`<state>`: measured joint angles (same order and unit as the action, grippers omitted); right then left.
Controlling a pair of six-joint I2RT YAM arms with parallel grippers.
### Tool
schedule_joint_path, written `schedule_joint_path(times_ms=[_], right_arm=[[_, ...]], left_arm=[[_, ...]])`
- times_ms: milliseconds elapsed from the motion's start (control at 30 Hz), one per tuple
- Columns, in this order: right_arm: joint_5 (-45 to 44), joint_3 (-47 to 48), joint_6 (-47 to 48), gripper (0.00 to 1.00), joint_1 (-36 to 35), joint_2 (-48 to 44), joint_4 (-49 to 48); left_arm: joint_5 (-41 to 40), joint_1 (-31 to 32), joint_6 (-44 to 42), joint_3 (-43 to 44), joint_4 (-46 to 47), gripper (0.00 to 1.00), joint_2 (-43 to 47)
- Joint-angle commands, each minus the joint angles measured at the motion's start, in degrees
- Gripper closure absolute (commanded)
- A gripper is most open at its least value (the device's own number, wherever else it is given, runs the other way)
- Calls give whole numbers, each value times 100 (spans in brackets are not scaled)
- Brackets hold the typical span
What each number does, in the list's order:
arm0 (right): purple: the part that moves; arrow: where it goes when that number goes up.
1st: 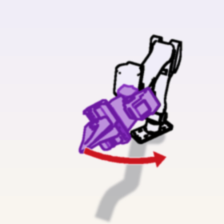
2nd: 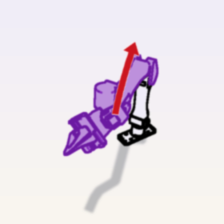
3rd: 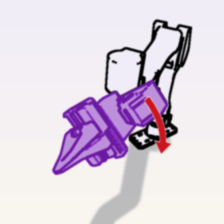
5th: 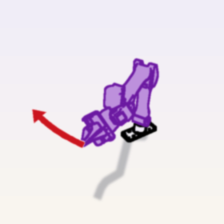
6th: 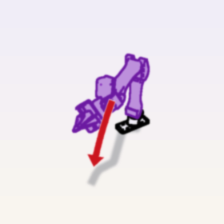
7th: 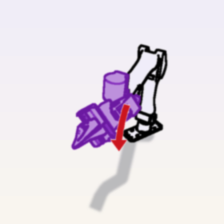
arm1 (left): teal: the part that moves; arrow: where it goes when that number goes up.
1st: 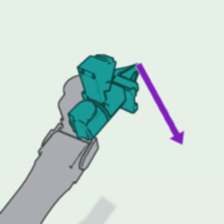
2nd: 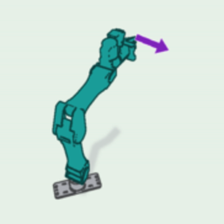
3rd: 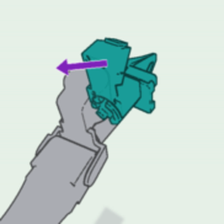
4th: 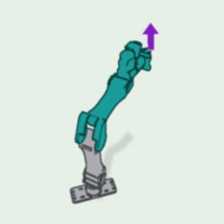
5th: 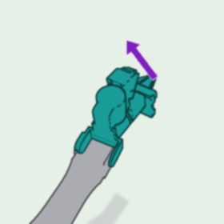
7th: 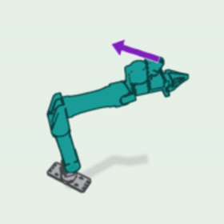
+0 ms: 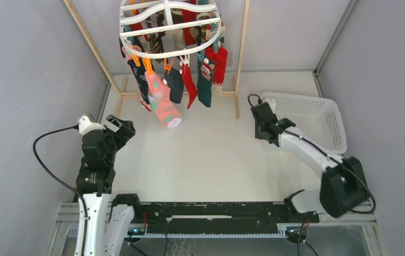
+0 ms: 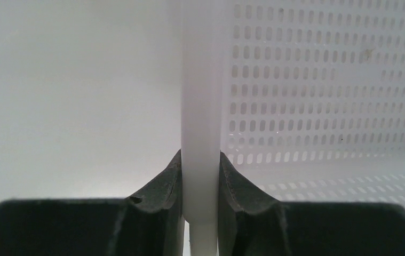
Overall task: Remove the socks clipped to the hanger
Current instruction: Move the bin to the center of the board.
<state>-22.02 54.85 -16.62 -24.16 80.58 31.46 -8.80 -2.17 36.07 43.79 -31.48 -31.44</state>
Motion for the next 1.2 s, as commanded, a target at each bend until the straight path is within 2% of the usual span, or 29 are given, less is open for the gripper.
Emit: schedule_joint_path(times_ms=[0,133,267,400,633,733,833,900,1067,1133,1167], right_arm=[[-54,-289,-1188,100,-758,-943,348],[-190,-379,-1962,100,-1754,-1280,691],[-294,-371,-2636,100,-2818,-1171,495],[-369,-46,-3292,100,-3551,-451,358],[-458,1222,-3894,100,-4519,1259,178],[-363,1852,-3978,88,-4745,1797,194],[-175,2423,-3930,85,-4903,2162,66],[-88,2732,-3875,78,-5031,2327,-6],[115,3259,-3627,58,-5101,2450,3],[184,3306,-3501,53,-5098,2342,-13],[235,3316,-3411,47,-5098,2287,-22]], left_arm=[[-12,-38,64,-181,40,0,111],[-43,-37,75,-178,46,0,80],[-37,-37,84,-140,55,0,50],[-61,-38,76,-85,-9,0,76],[-137,-42,4,30,-174,0,112],[-216,-37,-67,66,-239,0,138],[-266,-37,-100,93,-271,0,120],[-279,-39,-107,122,-264,0,84],[-317,-37,-168,257,-292,0,-72],[-339,-37,-192,318,-321,0,-151],[-350,-42,-197,337,-322,0,-193]])
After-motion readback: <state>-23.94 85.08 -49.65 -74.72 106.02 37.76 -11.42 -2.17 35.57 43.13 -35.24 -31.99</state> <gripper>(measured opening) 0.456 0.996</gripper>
